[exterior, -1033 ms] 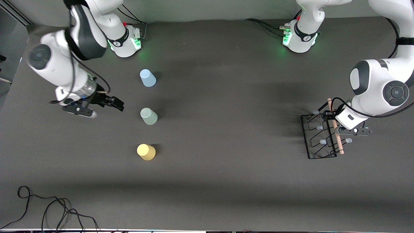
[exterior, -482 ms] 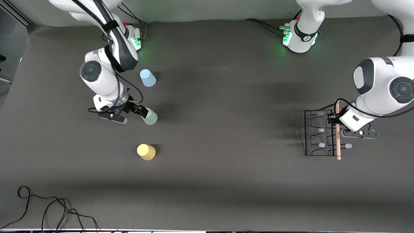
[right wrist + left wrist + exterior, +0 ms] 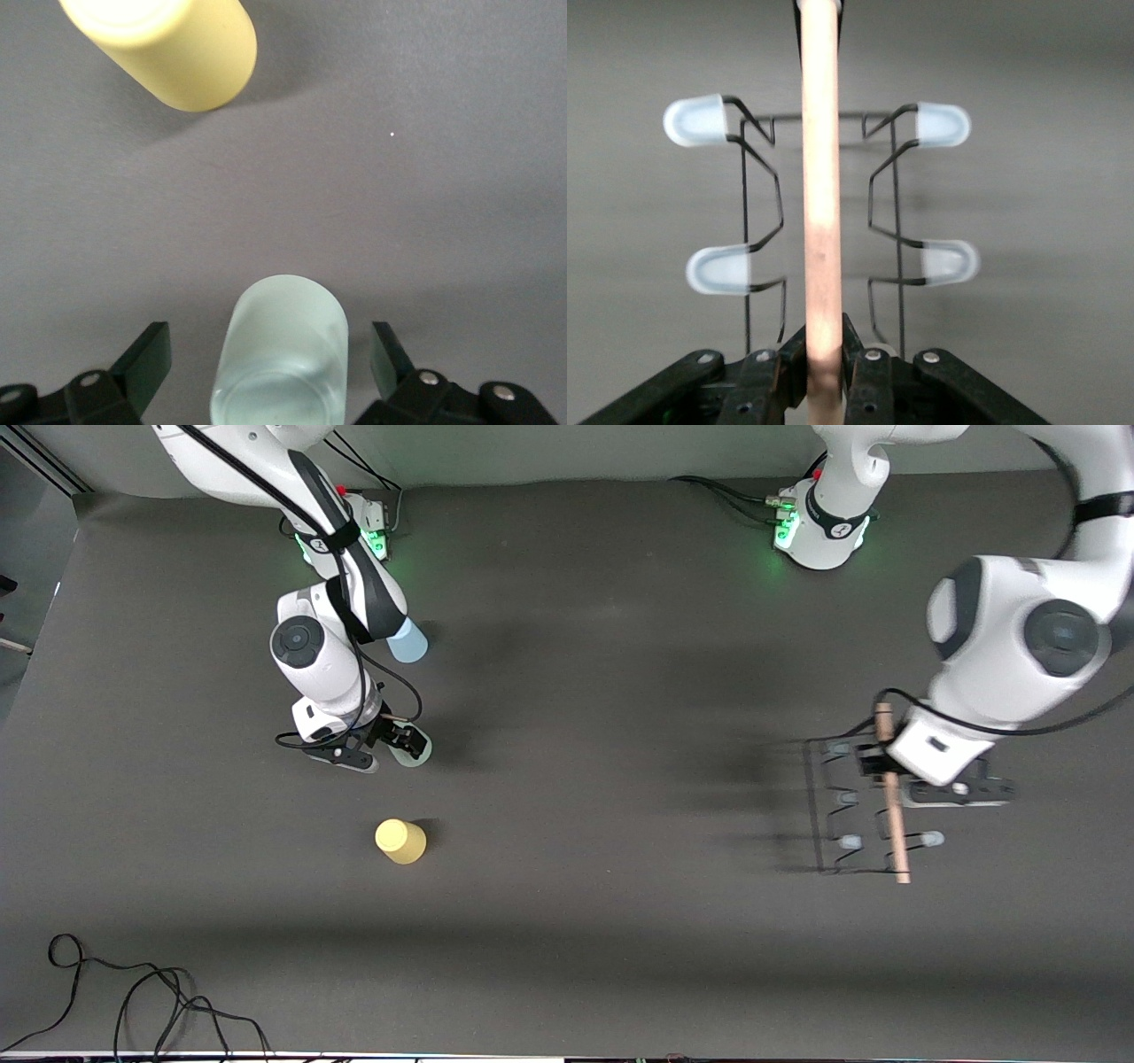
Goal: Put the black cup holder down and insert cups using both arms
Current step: 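Grasp the green cup with the right gripper while the left gripper lifts the rack, then carry the black rack toward the cups with the left gripper and set it down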
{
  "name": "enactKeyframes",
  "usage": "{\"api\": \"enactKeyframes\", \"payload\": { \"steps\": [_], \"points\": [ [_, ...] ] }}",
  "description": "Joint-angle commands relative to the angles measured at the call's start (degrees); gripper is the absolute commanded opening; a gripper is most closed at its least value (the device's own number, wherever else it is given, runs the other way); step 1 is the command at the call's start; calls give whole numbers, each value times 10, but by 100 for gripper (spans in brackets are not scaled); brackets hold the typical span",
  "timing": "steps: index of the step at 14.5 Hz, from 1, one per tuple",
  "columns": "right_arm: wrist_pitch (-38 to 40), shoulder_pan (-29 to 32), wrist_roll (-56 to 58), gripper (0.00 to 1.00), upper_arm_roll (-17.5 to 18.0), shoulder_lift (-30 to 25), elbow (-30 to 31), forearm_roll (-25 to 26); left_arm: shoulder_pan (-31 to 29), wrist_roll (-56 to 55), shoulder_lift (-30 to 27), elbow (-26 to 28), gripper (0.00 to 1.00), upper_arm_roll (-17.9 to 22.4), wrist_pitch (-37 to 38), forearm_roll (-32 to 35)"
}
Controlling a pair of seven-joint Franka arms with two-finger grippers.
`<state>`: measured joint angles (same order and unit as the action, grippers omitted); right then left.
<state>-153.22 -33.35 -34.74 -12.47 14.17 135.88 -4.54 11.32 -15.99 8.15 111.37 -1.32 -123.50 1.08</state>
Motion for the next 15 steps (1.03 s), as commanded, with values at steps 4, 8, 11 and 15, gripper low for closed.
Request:
{"api": "enactKeyframes", "payload": {
  "steps": [4,8,11,15],
  "points": [
    [-7,-12,6,100,-4,10,10,-11,146,-226,10,-12,0,7,-62,4],
    [-7,-28,6,100,-4,23,10,-11,244,-350,57,-67,0,7,-60,9],
    [-7,-28,6,50,-3,24,9,-11,308,-446,98,-106,0,7,-60,43],
    [11,-28,6,0,-4,-2,7,-12,351,-530,160,-154,0,7,-78,84]
  ]
}}
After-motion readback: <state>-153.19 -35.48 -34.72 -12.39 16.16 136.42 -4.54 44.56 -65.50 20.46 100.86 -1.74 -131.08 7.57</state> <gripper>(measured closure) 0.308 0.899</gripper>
